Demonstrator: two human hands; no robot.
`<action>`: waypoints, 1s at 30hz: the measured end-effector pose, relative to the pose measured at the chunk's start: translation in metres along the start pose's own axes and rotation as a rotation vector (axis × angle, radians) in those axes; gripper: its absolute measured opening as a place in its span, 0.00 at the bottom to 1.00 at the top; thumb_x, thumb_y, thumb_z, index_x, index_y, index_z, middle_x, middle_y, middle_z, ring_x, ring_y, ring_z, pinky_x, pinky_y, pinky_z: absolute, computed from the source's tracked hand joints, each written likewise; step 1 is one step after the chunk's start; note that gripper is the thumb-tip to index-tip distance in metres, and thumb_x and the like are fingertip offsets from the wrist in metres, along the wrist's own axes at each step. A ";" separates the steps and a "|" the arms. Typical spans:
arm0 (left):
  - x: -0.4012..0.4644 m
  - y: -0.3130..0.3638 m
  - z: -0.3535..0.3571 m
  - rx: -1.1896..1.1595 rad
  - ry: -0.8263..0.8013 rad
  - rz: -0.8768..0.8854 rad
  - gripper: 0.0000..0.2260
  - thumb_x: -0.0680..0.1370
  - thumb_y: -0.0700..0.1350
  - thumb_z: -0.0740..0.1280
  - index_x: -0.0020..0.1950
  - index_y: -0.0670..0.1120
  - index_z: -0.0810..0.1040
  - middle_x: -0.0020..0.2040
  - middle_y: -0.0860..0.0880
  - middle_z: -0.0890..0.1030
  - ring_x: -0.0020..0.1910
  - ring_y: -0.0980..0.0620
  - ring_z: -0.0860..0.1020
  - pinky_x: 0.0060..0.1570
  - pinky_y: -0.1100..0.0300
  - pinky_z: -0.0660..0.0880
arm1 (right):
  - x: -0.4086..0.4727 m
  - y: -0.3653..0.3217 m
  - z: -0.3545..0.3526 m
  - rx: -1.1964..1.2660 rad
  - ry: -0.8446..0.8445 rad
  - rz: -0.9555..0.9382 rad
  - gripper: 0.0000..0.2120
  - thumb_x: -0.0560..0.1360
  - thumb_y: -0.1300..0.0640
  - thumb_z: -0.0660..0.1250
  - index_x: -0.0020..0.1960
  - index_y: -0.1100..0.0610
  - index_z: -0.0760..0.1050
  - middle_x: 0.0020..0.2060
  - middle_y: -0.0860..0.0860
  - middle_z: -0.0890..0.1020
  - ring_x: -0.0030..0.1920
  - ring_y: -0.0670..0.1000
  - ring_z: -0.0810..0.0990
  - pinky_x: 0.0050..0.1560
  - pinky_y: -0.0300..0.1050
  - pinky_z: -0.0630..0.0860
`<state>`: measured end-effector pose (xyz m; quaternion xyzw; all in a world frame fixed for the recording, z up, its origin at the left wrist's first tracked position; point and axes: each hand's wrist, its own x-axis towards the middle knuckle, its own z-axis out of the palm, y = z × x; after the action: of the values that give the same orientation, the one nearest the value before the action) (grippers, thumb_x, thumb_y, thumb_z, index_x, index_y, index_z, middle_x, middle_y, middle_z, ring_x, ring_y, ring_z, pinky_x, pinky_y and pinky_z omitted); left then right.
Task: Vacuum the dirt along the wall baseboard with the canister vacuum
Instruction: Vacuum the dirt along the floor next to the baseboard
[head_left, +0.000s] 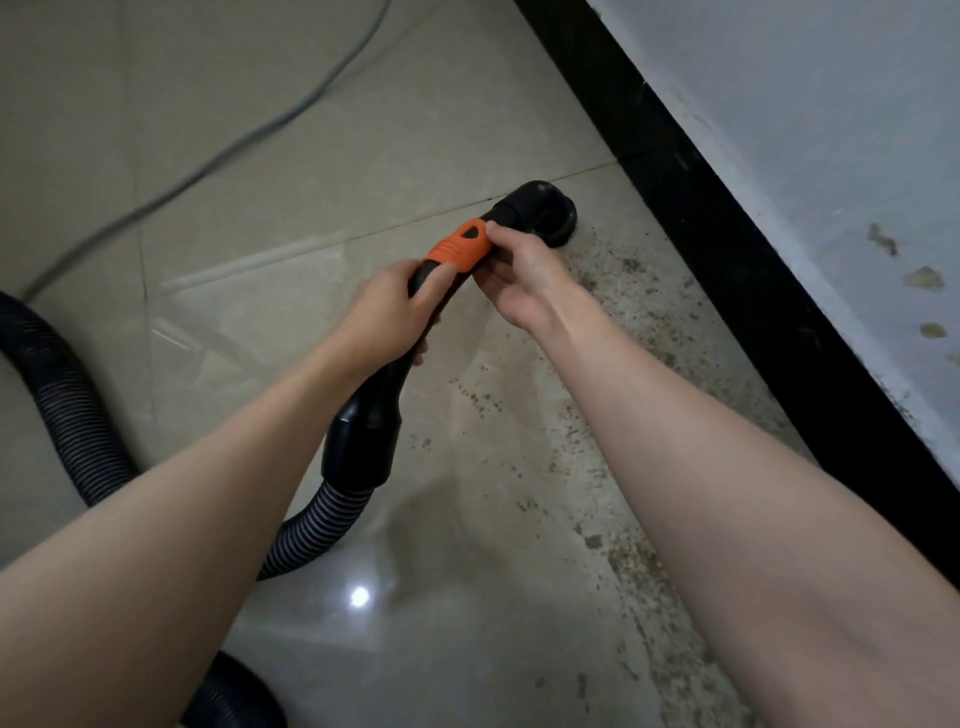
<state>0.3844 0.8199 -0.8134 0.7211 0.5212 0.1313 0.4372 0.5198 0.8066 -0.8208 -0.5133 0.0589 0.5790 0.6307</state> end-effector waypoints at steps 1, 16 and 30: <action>-0.005 -0.006 -0.001 -0.005 -0.019 -0.025 0.15 0.81 0.54 0.57 0.53 0.43 0.73 0.39 0.42 0.79 0.22 0.52 0.75 0.22 0.62 0.74 | 0.001 -0.001 0.002 0.009 0.013 -0.005 0.17 0.78 0.67 0.65 0.66 0.67 0.72 0.53 0.61 0.81 0.41 0.52 0.80 0.38 0.42 0.76; 0.004 -0.006 0.001 -0.063 -0.123 -0.002 0.16 0.81 0.57 0.57 0.42 0.45 0.69 0.31 0.45 0.74 0.21 0.51 0.74 0.22 0.61 0.72 | -0.005 0.001 -0.003 -0.144 0.030 -0.086 0.06 0.77 0.61 0.68 0.52 0.59 0.72 0.50 0.57 0.79 0.42 0.50 0.79 0.42 0.41 0.75; 0.017 0.025 0.023 0.093 -0.194 0.113 0.17 0.80 0.58 0.56 0.45 0.45 0.71 0.33 0.46 0.75 0.22 0.52 0.74 0.21 0.65 0.71 | -0.015 -0.028 -0.041 0.013 0.075 -0.102 0.06 0.78 0.62 0.66 0.54 0.60 0.72 0.52 0.59 0.80 0.45 0.53 0.79 0.45 0.42 0.76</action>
<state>0.4223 0.8217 -0.8127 0.7781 0.4405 0.0610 0.4437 0.5582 0.7733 -0.8140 -0.5326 0.0600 0.5261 0.6602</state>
